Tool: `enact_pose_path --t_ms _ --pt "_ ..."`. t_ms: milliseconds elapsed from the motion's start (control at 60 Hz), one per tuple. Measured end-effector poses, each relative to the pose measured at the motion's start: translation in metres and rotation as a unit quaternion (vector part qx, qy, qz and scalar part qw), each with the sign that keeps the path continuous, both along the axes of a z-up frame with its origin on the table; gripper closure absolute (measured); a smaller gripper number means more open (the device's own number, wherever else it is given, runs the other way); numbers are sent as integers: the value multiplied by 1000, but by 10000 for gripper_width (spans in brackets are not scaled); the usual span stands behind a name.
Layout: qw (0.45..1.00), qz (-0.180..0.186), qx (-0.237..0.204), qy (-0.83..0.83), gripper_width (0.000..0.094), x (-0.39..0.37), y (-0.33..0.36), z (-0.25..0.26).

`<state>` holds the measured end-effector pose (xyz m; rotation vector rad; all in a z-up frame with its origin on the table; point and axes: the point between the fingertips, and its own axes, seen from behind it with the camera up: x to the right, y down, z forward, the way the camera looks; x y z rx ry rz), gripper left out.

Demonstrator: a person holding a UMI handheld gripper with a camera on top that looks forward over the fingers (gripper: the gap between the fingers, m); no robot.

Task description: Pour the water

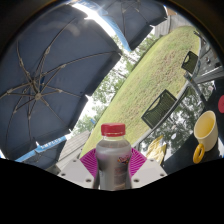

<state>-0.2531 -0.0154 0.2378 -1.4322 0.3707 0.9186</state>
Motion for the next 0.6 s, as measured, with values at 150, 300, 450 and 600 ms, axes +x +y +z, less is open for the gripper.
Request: enact_pose_path --t_ms 150,300,450,600 --pt "967 0 -64 245 563 80 22 -23" --pt "924 -20 -113 365 556 126 37 -65" --pt "880 -31 -153 448 552 155 45 -99" --pt "864 -3 -165 476 553 143 43 -98"
